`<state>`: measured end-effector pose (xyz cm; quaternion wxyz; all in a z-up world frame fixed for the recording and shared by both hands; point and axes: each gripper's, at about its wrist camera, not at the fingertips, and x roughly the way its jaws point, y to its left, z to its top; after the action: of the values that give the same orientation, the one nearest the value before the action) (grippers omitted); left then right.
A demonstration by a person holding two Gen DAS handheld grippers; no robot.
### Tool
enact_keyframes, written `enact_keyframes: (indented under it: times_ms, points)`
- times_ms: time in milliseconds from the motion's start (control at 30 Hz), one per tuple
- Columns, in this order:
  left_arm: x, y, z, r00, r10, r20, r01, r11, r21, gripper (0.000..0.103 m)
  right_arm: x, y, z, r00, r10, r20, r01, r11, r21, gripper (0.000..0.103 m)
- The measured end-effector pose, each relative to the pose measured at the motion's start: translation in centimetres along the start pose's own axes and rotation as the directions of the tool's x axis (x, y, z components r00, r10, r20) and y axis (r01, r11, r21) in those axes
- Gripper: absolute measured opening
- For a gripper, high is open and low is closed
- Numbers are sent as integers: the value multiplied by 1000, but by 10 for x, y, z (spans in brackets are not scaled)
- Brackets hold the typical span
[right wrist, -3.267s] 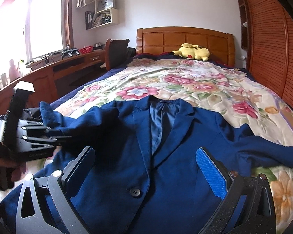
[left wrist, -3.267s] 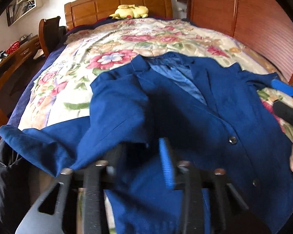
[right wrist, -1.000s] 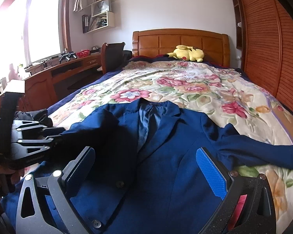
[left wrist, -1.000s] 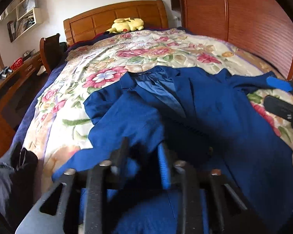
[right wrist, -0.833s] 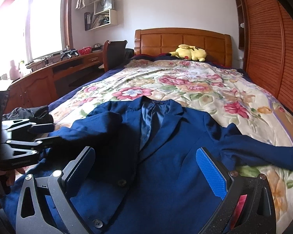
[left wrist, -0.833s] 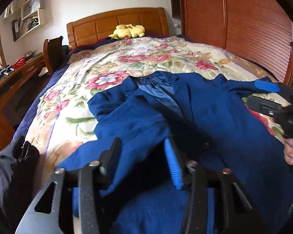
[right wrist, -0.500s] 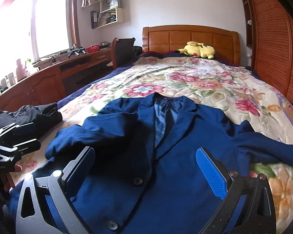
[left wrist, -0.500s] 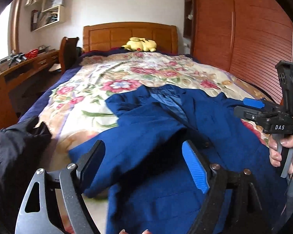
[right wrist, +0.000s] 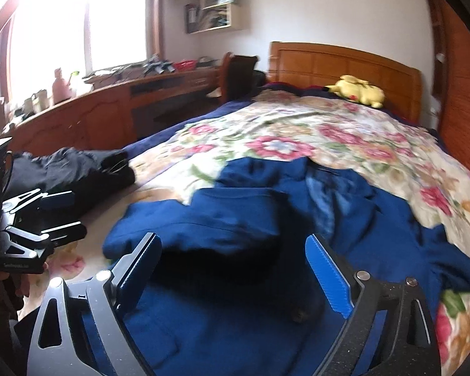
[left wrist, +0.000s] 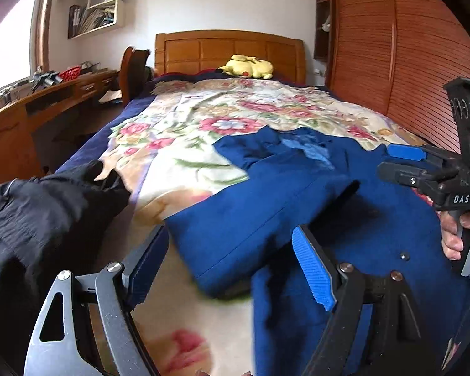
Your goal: Fold large clothes
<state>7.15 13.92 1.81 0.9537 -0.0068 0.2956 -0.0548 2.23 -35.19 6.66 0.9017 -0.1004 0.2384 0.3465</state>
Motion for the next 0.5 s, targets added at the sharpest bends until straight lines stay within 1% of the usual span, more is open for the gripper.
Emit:
enact_keyframes:
  times_ms: [200, 300, 367, 500]
  points:
    - [-9, 17, -13, 1000, 11, -2, -11, 1000, 10, 82, 43, 23, 8, 995, 76, -57, -79, 996, -49, 90]
    - [-12, 22, -17, 1000, 20, -1, -20, 1000, 14, 82, 59, 30, 10, 990, 111, -88, -116, 991, -63, 86]
    - [-14, 28, -19, 1000, 15, -3, -15, 1000, 2, 82, 69, 34, 13, 986, 125, -111, -134, 988, -80, 81]
    - [-16, 39, -20, 1000, 10, 0, -10, 999, -30, 82, 79, 38, 18, 977, 160, -143, -177, 977, -118, 77]
